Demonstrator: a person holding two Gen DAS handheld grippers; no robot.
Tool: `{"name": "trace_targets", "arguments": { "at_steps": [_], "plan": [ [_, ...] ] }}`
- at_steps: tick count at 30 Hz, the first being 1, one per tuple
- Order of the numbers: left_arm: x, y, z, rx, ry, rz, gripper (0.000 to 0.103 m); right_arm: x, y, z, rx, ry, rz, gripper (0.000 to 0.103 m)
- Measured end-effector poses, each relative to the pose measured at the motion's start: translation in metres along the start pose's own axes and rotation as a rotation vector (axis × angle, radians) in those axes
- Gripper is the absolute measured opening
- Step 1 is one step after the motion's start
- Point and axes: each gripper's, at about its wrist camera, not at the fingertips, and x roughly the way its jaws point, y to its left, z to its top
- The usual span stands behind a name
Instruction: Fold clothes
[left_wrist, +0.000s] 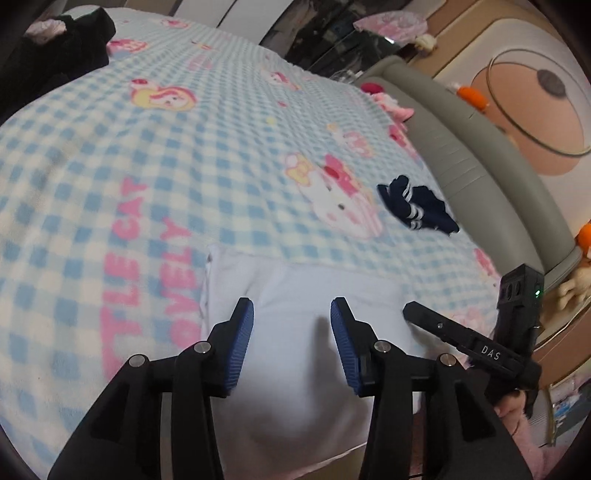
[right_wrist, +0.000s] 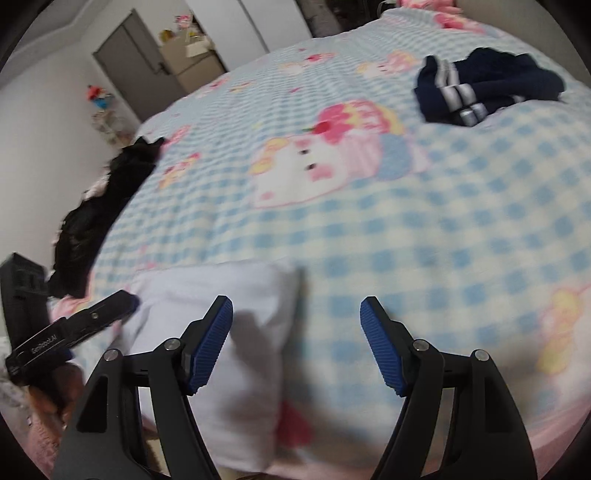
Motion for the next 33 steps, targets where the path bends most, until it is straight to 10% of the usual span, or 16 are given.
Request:
{"name": "trace_targets", "arguments": {
  "at_steps": [4,12,18,27,33],
  "plan": [
    [-0.003,0.004,-0.004,0.004,0.003,0.103,0.033,0.007,-0.002,-0.005,0.007,0.008,-0.064,0.074],
    [-0.014,0.051,-0.014,-0.198,0.022,-0.124,0.050,-0.001,-0.028,-0.022,0.140,0.088,0.185,0.079],
    [0.000,0.042,-0.021,-0.161,0.055,-0.105,0.059,0.012,-0.016,-0.027,0.119,0.094,0.163,0.091],
    [-0.005,0.051,-0.020,-0.233,0.067,-0.298,0.062,-0.001,-0.012,-0.029,0.129,0.075,0.256,0.088],
    [0.004,0.039,-0.023,-0.144,0.092,-0.122,0.055,0.010,-0.005,-0.037,0.106,0.093,0.209,0.081]
  ]
}}
